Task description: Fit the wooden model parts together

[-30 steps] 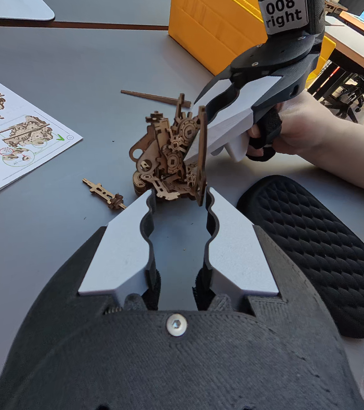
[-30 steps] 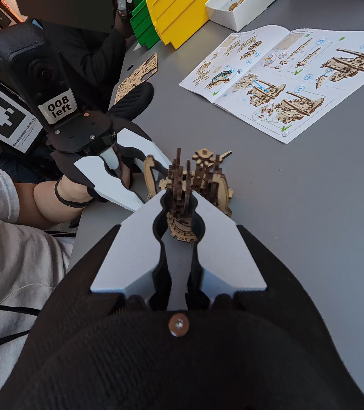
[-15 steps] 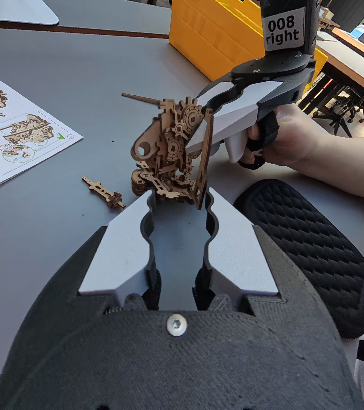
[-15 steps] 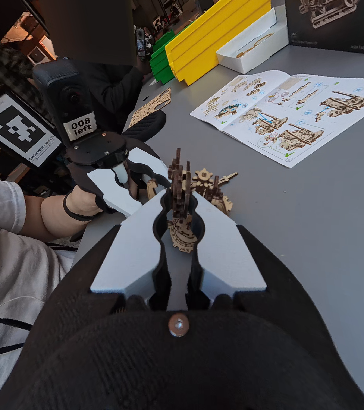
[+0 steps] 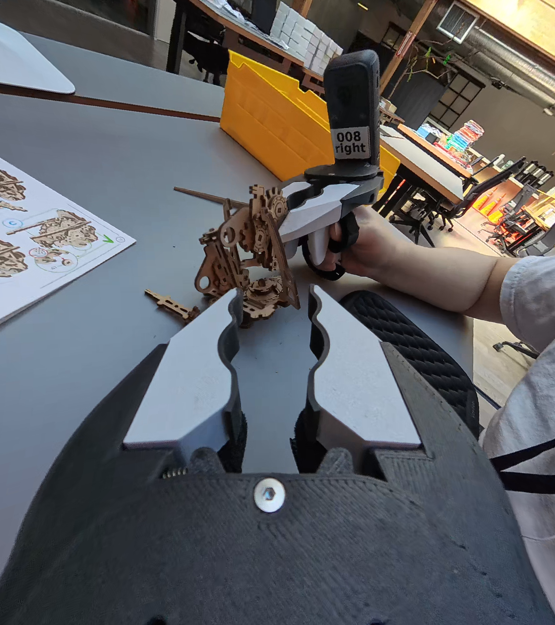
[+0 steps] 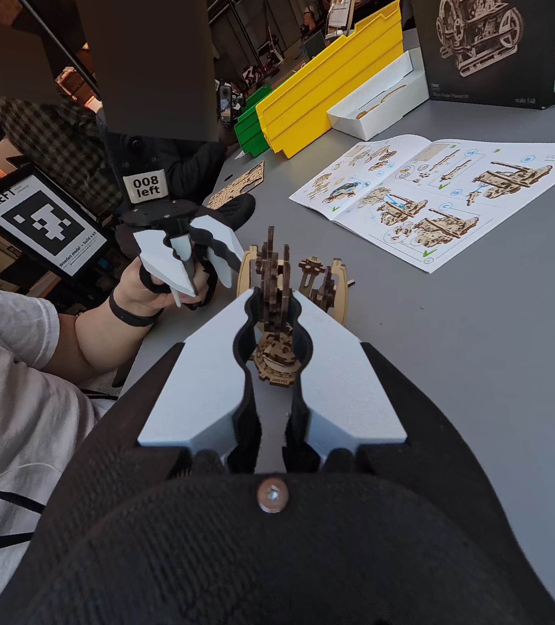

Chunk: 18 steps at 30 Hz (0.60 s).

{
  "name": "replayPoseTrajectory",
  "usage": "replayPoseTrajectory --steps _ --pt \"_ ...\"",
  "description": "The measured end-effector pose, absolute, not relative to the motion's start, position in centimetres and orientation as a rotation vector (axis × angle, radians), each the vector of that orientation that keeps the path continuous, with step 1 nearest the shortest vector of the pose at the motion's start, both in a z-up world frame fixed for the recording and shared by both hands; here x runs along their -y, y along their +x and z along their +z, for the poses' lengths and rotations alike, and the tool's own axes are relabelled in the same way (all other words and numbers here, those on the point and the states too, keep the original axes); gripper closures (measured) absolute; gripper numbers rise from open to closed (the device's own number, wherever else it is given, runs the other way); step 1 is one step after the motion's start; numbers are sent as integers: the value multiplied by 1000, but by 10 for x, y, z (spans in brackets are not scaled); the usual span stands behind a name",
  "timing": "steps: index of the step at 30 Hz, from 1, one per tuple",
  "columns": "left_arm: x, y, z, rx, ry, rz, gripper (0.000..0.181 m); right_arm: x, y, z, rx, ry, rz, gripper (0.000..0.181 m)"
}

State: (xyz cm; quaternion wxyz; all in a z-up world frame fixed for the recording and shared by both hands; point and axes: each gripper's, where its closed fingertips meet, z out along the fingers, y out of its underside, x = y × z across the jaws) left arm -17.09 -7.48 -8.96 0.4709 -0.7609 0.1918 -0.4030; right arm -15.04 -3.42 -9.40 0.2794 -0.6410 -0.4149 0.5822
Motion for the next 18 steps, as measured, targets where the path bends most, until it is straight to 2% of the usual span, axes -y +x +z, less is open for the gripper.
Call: replayPoseTrajectory --steps 18 --pt "34 -184 -82 -862 -1895 -954 151 42 -157 -106 1340 -1678 1525 168"
